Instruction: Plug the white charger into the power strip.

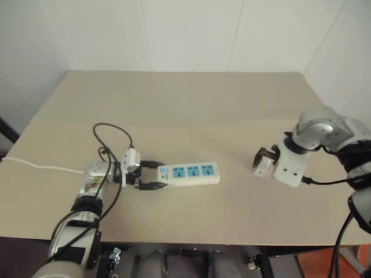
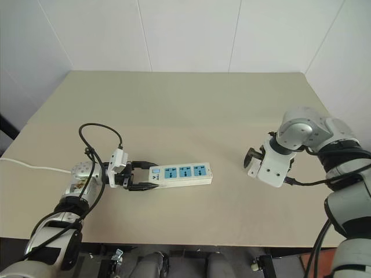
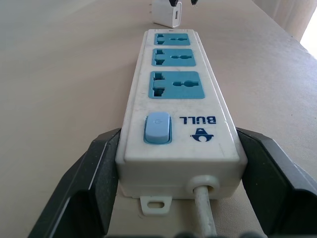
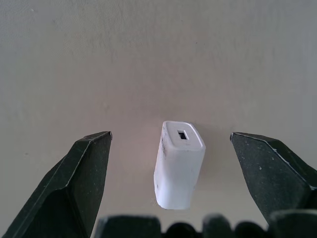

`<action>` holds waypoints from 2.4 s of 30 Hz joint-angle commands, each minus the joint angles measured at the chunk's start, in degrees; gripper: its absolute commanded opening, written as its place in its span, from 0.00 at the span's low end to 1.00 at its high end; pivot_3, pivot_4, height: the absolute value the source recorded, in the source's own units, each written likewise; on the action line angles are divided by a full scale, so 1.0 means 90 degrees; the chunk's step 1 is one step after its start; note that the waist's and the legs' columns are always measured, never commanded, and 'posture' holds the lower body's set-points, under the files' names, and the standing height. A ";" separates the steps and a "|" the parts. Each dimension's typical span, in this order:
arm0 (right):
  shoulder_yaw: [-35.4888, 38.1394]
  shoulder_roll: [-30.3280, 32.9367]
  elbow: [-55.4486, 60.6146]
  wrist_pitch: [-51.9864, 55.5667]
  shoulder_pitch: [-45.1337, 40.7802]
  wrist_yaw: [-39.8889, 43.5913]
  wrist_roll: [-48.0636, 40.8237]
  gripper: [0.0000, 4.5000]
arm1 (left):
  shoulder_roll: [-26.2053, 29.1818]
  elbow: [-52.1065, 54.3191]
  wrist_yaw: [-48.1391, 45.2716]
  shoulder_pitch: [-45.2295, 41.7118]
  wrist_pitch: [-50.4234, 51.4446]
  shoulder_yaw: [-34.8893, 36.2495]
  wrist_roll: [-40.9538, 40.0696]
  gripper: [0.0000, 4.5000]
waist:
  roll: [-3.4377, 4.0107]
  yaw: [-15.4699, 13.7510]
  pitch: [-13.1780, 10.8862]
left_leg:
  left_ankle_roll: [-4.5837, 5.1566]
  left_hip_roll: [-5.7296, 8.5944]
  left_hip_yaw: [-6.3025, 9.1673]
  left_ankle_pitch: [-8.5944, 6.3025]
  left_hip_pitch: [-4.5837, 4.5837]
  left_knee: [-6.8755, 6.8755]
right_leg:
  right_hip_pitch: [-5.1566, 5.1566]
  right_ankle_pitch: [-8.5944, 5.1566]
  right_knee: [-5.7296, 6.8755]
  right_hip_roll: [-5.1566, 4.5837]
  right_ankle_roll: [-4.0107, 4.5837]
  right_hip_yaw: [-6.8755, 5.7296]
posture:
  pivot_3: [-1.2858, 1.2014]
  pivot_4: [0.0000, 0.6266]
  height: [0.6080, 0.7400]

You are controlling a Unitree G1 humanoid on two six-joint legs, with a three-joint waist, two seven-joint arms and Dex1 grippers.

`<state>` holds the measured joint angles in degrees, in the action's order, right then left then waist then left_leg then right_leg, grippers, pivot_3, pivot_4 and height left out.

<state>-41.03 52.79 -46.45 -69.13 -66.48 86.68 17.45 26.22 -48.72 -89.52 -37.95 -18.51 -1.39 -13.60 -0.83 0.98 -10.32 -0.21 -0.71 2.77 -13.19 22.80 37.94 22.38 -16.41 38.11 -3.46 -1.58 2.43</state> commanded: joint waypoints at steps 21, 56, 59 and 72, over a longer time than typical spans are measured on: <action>-0.0107 -0.0676 -0.1386 -0.0378 -0.0597 -0.1733 0.1987 1.00 | 0.0091 0.0127 -0.0041 0.0190 0.0074 -0.0133 0.0139 0.72 | 0.0002 0.0035 0.0000 | 0.0000 0.0000 -0.0002 0.0000 -0.0002 0.0000 | 0.0004 0.0000 0.0009 0.0001 0.0000 0.0002 | 0.52 0.24 1.00; 0.2472 -0.1084 -0.0212 0.4136 -0.0284 0.0516 -0.2705 0.26 | 0.0123 0.0188 -0.0325 0.0187 0.0043 -0.0142 0.0033 0.72 | 0.0003 0.0089 0.0001 | -0.0001 -0.0003 0.0007 0.0001 -0.0005 0.0000 | -0.0004 0.0001 0.0014 0.0001 0.0002 -0.0001 | 0.52 0.24 1.00; 0.3171 -0.1194 0.1041 0.6061 0.0530 0.0281 -0.3787 0.26 | 0.0179 0.0172 -0.0331 0.0187 -0.0095 -0.0355 -0.0085 0.72 | 0.0002 0.0010 0.0001 | -0.0001 -0.0004 0.0012 0.0001 -0.0005 0.0000 | -0.0004 0.0001 0.0016 0.0001 0.0002 -0.0003 | 0.52 0.24 1.00; 0.4434 -0.2435 0.3933 0.9551 0.2239 -0.1599 -0.5592 0.26 | 0.0232 -0.0229 -0.0331 -0.0042 -0.0551 -0.1018 -0.0409 0.72 | 0.0003 -0.0032 0.0002 | -0.0001 0.0001 0.0009 0.0001 0.0005 0.0002 | 0.0010 0.0001 0.0029 0.0000 0.0002 -0.0001 | 0.52 0.24 1.00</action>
<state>-3.09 31.41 -14.33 15.84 -46.10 73.78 -30.90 28.57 -49.81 -91.49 -38.50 -22.71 -7.99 -18.36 -0.80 0.70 -10.30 -0.22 -0.69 2.85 -13.18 22.85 37.96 22.48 -16.40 38.37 -3.46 -1.57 2.42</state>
